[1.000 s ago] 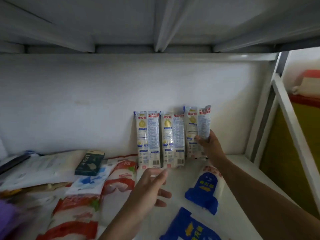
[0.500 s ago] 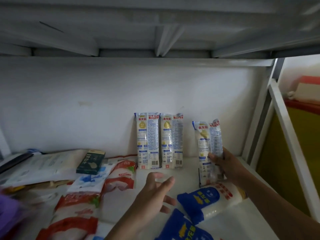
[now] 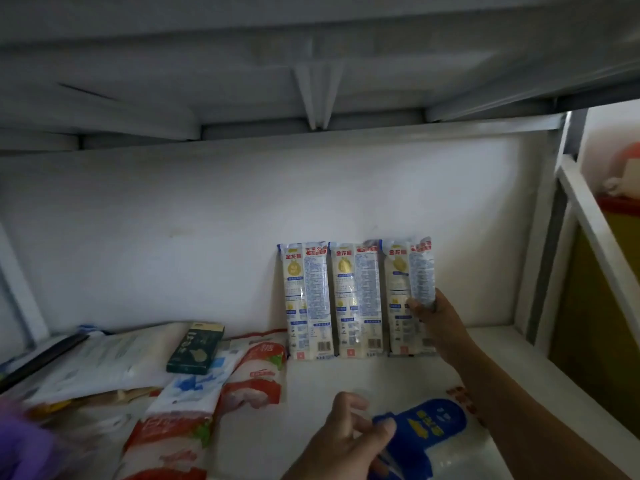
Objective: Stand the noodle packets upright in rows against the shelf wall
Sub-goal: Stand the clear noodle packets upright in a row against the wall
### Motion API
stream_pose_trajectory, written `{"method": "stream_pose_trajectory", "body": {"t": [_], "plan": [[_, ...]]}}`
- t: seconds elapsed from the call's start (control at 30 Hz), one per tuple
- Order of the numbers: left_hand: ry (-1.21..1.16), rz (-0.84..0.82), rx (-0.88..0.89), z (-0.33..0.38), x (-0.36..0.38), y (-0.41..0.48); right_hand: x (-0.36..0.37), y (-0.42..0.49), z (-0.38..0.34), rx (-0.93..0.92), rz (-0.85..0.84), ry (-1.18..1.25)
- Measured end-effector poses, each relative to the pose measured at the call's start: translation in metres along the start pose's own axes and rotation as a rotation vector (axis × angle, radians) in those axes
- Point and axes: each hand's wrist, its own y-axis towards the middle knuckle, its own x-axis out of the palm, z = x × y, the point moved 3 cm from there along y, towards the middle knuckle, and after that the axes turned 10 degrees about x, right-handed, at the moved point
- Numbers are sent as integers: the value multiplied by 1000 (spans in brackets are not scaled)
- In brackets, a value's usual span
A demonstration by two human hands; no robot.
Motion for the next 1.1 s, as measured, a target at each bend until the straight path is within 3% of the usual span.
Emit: {"method": "stream_pose_trajectory", "body": {"t": [0.2, 0.33, 0.4, 0.67, 0.83, 0.93, 1.1], "plan": [[108, 32, 35, -15, 20, 12, 2, 20, 0, 52, -123, -126], [190, 34, 65, -17, 33, 17, -12, 9, -17, 185, 106, -506], [207, 14, 77, -15, 35, 16, -13, -17, -38, 155, 160, -641], [232, 28, 152, -8, 24, -10, -6, -125, -68, 32, -203, -1177], [237, 22, 146, -9, 19, -23, -12, -185, -43, 5, -496, -1607], [239, -3, 130, -9, 20, -28, -18, -199, -28, -139, -404, -1667], [305, -50, 109, -14, 18, -27, -23, -196, -27, -218, -323, -1475]]}}
